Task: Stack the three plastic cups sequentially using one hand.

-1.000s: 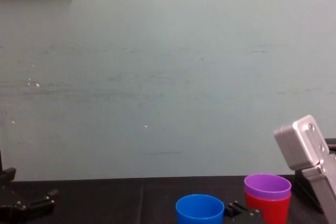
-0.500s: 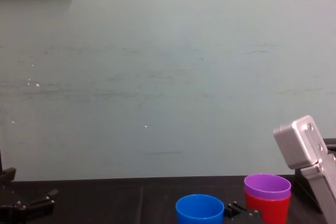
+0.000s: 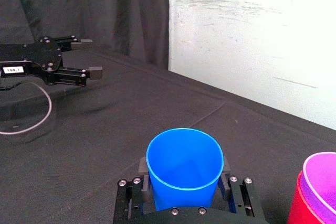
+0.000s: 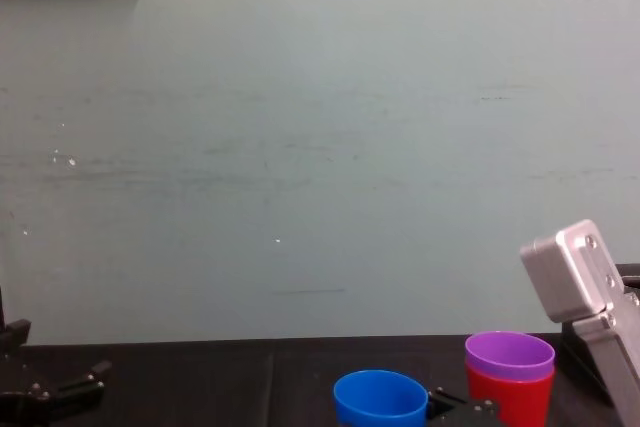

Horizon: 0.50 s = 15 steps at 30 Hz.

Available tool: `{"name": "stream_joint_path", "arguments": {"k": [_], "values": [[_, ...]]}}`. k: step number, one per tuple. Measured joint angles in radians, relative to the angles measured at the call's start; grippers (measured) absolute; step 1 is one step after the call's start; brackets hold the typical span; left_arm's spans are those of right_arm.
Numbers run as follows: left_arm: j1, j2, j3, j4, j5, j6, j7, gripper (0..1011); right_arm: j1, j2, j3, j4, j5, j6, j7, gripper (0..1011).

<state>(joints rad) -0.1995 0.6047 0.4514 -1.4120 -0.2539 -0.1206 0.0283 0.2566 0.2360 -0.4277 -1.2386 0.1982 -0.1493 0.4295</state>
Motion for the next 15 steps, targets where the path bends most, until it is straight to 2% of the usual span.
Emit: {"name": "stream_joint_path", "arguments": {"k": [2, 7, 12, 13, 15], "values": [[0.000, 0.000, 0.000, 0.000, 0.000, 0.000, 0.000, 1005, 0.000, 0.000, 0.000, 0.000, 0.000, 0.000, 0.000, 750], [0.000, 0.000, 0.000, 0.000, 0.000, 0.000, 0.000, 1005, -0.012, 0.022, 0.006, -0.055, -0.005, 0.022, -0.003, 729], [0.000, 0.000, 0.000, 0.000, 0.000, 0.000, 0.000, 1005, -0.031, 0.070, 0.036, -0.197, 0.026, 0.117, -0.002, 724], [0.000, 0.000, 0.000, 0.000, 0.000, 0.000, 0.000, 1005, -0.031, 0.070, 0.036, -0.197, 0.026, 0.117, -0.002, 726], [0.000, 0.000, 0.000, 0.000, 0.000, 0.000, 0.000, 1005, -0.031, 0.092, 0.051, -0.254, 0.048, 0.157, 0.004, 724]]}}
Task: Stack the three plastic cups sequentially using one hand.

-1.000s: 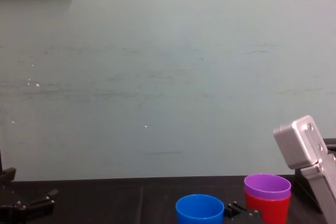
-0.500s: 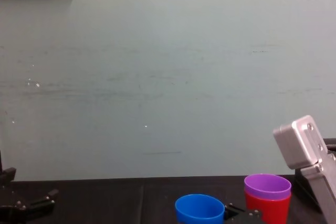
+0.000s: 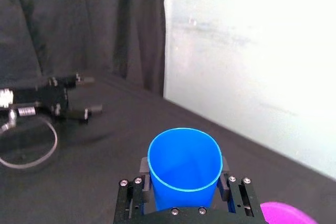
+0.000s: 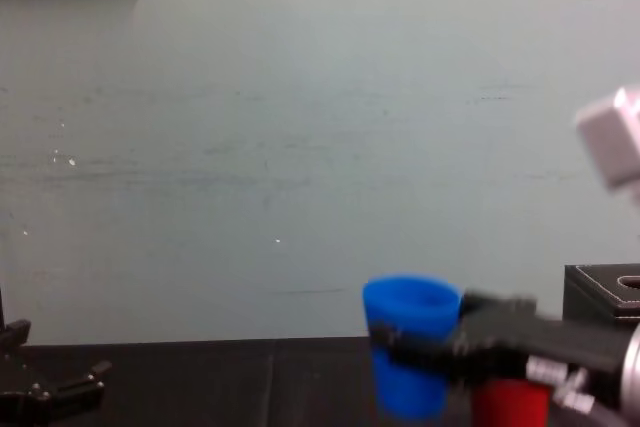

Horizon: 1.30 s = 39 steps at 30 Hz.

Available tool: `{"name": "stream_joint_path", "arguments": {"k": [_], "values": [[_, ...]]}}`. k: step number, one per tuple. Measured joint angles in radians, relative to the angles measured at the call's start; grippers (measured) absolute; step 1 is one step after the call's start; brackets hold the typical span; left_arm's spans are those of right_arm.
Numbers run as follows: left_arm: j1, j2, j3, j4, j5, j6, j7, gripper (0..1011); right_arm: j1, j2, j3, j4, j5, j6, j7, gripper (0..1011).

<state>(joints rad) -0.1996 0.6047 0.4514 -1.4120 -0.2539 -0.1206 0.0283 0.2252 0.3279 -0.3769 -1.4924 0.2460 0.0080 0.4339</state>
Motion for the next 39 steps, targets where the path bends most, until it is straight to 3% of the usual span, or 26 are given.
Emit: {"name": "stream_joint_path", "arguments": {"k": [4, 8, 15, 30, 39], "values": [[0.000, 0.000, 0.000, 0.000, 0.000, 0.000, 0.000, 1005, 0.005, 0.038, 0.030, -0.090, 0.046, 0.082, 0.004, 724], [0.000, 0.000, 0.000, 0.000, 0.000, 0.000, 0.000, 1005, 0.015, 0.061, 0.060, -0.140, 0.081, 0.137, -0.005, 726], [0.000, 0.000, 0.000, 0.000, 0.000, 0.000, 0.000, 1005, 0.033, 0.085, 0.085, -0.159, 0.110, 0.182, -0.036, 724], [0.000, 0.000, 0.000, 0.000, 0.000, 0.000, 0.000, 1005, 0.019, 0.113, 0.100, -0.102, 0.123, 0.147, -0.070, 724], [0.000, 0.000, 0.000, 0.000, 0.000, 0.000, 0.000, 1005, 0.030, 0.104, 0.087, -0.050, 0.117, 0.106, -0.063, 724]]}}
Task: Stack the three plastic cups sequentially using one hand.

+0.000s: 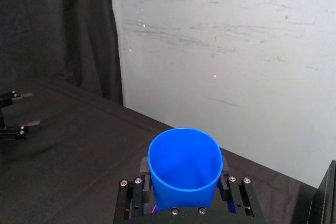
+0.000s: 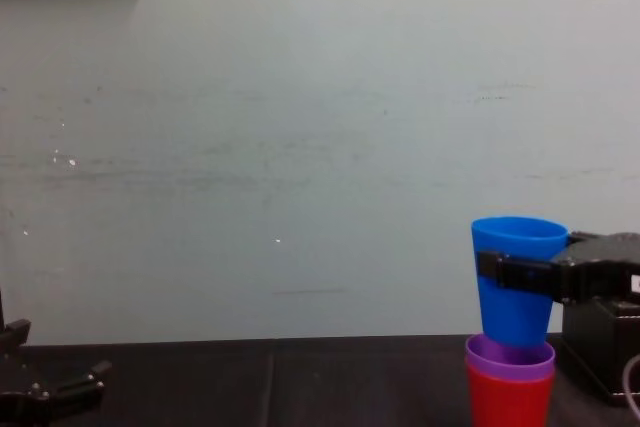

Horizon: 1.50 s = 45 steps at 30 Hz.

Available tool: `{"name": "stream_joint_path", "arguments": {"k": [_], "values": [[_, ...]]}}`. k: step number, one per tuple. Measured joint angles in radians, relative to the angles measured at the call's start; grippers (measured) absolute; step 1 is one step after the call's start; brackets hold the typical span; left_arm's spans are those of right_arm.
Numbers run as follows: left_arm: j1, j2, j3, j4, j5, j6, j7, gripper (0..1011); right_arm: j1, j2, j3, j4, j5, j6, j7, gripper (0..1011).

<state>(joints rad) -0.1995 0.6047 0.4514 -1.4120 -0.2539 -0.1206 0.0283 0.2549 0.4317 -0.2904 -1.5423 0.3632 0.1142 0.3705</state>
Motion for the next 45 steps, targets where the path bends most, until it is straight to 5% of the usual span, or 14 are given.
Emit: {"name": "stream_joint_path", "arguments": {"k": [27, 45], "values": [[0.000, 0.000, 0.000, 0.000, 0.000, 0.000, 0.000, 1005, 0.005, -0.041, -0.019, 0.118, -0.043, -0.066, 0.009, 726], [0.000, 0.000, 0.000, 0.000, 0.000, 0.000, 0.000, 1005, 0.004, -0.045, -0.020, 0.126, -0.045, -0.067, 0.010, 746]]}}
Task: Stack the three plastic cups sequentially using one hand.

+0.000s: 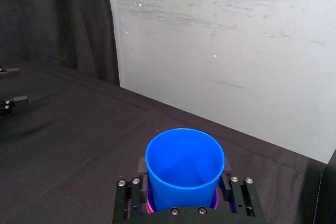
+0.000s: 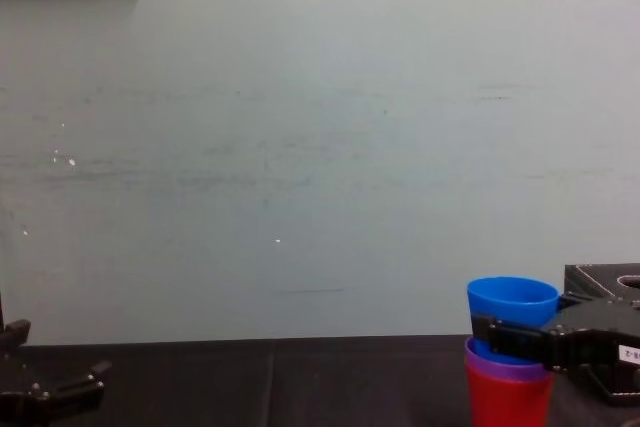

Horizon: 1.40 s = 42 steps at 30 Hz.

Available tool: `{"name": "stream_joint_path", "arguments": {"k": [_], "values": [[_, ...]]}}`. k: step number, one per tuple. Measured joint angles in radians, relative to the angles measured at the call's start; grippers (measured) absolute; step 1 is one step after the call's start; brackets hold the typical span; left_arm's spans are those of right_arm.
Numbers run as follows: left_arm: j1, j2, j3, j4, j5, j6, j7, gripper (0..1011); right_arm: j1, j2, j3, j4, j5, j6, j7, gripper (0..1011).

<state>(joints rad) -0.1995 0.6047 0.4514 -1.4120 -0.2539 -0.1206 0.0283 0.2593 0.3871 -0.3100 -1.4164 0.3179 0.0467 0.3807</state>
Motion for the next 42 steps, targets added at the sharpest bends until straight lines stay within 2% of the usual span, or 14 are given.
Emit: {"name": "stream_joint_path", "arguments": {"k": [4, 5, 9, 18, 23, 28, 33, 39, 42], "values": [[0.000, 0.000, 0.000, 0.000, 0.000, 0.000, 0.000, 1004, 0.000, 0.000, 0.000, 0.000, 0.000, 0.000, 0.000, 854], [0.000, 0.000, 0.000, 0.000, 0.000, 0.000, 0.000, 1005, 0.000, 0.000, 0.000, -0.001, 0.000, 0.000, 0.000, 854], [0.000, 0.000, 0.000, 0.000, 0.000, 0.000, 0.000, 1005, 0.000, 0.001, 0.000, -0.001, 0.000, 0.000, 0.000, 982], [0.000, 0.000, 0.000, 0.000, 0.000, 0.000, 0.000, 1005, 0.000, 0.001, 0.000, -0.001, 0.000, 0.000, 0.000, 1004], [0.000, 0.000, 0.000, 0.000, 0.000, 0.000, 0.000, 1005, -0.034, 0.007, 0.011, -0.042, -0.018, -0.027, -0.020, 1004], [0.000, 0.000, 0.000, 0.000, 0.000, 0.000, 0.000, 1005, -0.098, 0.004, 0.049, -0.108, -0.056, -0.068, -0.088, 1004], [0.000, 0.000, 0.000, 0.000, 0.000, 0.000, 0.000, 1005, -0.173, -0.020, 0.095, -0.155, -0.103, -0.110, -0.189, 1004], [0.000, 0.000, 0.000, 0.000, 0.000, 0.000, 0.000, 1005, -0.239, -0.065, 0.121, -0.170, -0.177, -0.111, -0.312, 1004], [0.000, 0.000, 0.000, 0.000, 0.000, 0.000, 0.000, 1004, -0.259, -0.083, 0.127, -0.170, -0.194, -0.108, -0.343, 1004]]}}
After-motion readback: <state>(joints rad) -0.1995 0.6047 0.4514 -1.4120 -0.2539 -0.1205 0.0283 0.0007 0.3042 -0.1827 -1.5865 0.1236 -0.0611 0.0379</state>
